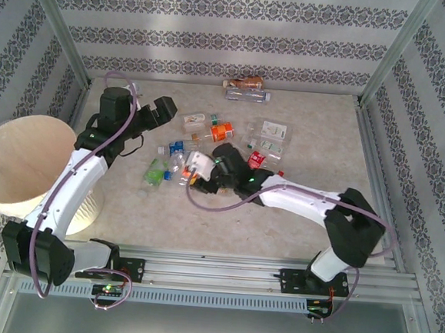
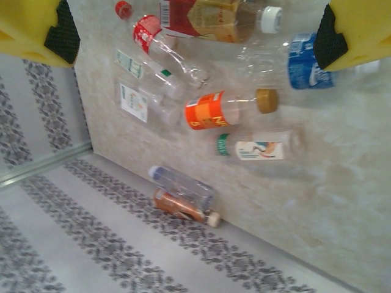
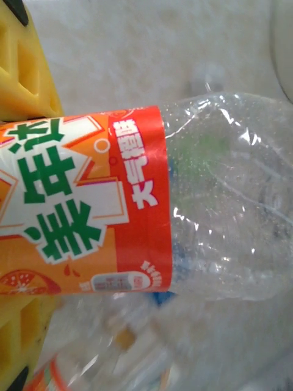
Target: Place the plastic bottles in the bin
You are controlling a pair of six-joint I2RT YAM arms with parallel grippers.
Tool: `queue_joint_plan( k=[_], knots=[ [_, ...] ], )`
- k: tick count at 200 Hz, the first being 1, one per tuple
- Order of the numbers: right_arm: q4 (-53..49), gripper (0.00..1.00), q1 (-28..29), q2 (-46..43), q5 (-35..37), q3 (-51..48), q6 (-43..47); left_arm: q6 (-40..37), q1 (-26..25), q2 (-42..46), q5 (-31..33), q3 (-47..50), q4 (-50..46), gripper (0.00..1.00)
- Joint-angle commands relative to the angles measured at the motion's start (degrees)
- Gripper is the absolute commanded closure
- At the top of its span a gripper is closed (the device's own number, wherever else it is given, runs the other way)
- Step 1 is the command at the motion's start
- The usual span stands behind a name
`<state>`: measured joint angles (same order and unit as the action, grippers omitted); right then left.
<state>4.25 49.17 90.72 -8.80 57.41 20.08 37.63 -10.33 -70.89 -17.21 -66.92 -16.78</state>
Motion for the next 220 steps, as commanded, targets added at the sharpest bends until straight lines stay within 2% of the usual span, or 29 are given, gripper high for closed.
queue_joint_plan(
  k=[1, 29, 50, 68, 106, 120, 134, 160, 180, 204, 220],
  knots=[
    [8.2, 0.47, -3.7, -3.9, 1.9, -4.1, -15.1, -5.7, -4.3, -0.3, -4.5, -1.1, 6.1, 0.00],
    [12.8, 0.46, -9.4, -6.9, 1.1, -7.8, -31.9, -11.2, -9.3, -2.2, -4.7, -2.3, 5.6, 0.00],
    [14.3, 0.45, -13.8, -8.0, -2.3, -9.1, -45.6, -12.1, -11.1, -4.2, -3.5, -2.1, 6.4, 0.00],
    [15.4, 0.45, -16.2, -8.4, -5.1, -9.3, -52.9, -11.0, -11.5, -7.3, -7.7, -2.3, 8.3, 0.00],
    [16.6, 0.44, -16.2, -7.1, -18.6, -5.8, -51.2, -10.0, -12.5, -14.5, -18.9, -5.7, 11.5, 0.00],
    [16.7, 0.44, -15.7, -6.1, -21.2, -4.3, -51.2, -9.8, -12.6, -16.0, -21.8, -6.5, 13.4, 0.00],
    [16.8, 0.44, -15.2, -5.5, -21.8, -3.5, -51.1, -9.1, -12.7, -17.2, -21.8, -6.9, 14.4, 0.00],
    [17.8, 0.44, -14.8, -5.8, -22.2, -3.2, -50.4, -6.9, -12.6, -18.5, -13.5, -7.5, 11.7, 0.00],
    [17.9, 0.44, -14.4, -5.8, -23.1, -2.5, -49.0, -3.4, -12.6, -19.8, -17.3, -7.2, 16.1, 0.01],
    [18.3, 0.43, -13.9, -5.5, -21.4, -1.7, -48.1, 0.6, -12.7, -20.6, -21.1, -6.9, 20.3, 0.22],
    [19.2, 0.42, -14.0, -5.1, -20.3, -1.2, -48.1, 1.1, -12.6, -20.4, -23.1, -6.5, 21.9, 0.32]
  ],
)
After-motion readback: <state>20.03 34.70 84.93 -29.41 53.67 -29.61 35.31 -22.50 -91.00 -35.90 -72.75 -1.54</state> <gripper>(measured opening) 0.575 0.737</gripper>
